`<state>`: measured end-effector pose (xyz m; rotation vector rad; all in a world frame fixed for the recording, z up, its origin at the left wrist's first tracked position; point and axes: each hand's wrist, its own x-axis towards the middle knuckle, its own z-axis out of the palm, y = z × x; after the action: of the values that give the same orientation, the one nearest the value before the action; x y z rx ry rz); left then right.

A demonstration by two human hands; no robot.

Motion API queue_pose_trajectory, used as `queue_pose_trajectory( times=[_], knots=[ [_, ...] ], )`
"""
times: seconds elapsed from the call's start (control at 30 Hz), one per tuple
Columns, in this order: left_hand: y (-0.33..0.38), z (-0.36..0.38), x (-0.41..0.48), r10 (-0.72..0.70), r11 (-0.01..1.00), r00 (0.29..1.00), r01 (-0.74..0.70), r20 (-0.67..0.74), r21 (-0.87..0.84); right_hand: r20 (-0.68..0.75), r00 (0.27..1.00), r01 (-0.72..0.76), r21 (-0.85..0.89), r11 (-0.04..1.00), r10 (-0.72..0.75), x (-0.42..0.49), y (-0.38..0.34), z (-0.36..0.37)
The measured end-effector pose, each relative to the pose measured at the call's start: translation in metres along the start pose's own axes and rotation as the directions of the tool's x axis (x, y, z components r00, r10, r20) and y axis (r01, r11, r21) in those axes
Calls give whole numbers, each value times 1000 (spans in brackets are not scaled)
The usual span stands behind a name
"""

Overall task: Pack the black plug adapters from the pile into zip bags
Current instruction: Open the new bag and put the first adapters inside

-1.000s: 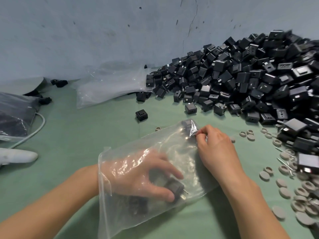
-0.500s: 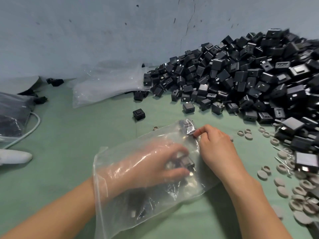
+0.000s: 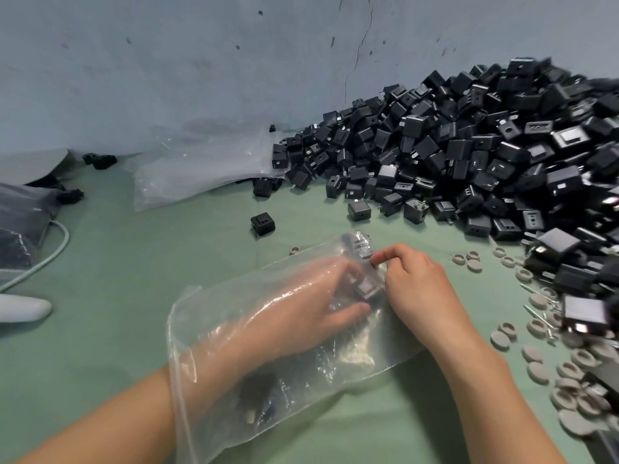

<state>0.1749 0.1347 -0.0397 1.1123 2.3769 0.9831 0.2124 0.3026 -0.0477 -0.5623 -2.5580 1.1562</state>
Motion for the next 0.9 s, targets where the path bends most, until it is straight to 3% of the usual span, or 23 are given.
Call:
queue_pose_trajectory(
  times=[0.07,0.23,0.37,0.53,0.7,0.8,0.9],
  knots=[
    [2,0,4,6,996,998,0,-65,89,4,1000,-3,11,1000,3,0,-1,0],
    [10,2,16,-85,991,988,97,-132,88,-8,1000,-24,41,999,24,-1,0,-1],
    [17,9,28,-83,995,987,75,-138,-60,-9,1000,15,-37,999,-15,-2,1,-1],
    [22,-7,17,-24,995,992,35,-124,90,-28,997,63,-140,988,-68,-2,1,-2],
    [4,-52,-45,60,946,998,-65,26,317,-14,997,70,-165,984,-74,-2,1,0],
    [-12,-64,-79,-64,940,996,41,54,339,-17,997,75,-167,983,-79,-3,1,0],
    [-22,-65,-98,-189,955,966,138,176,264,-22,996,80,-160,984,-84,-5,1,0]
  ],
)
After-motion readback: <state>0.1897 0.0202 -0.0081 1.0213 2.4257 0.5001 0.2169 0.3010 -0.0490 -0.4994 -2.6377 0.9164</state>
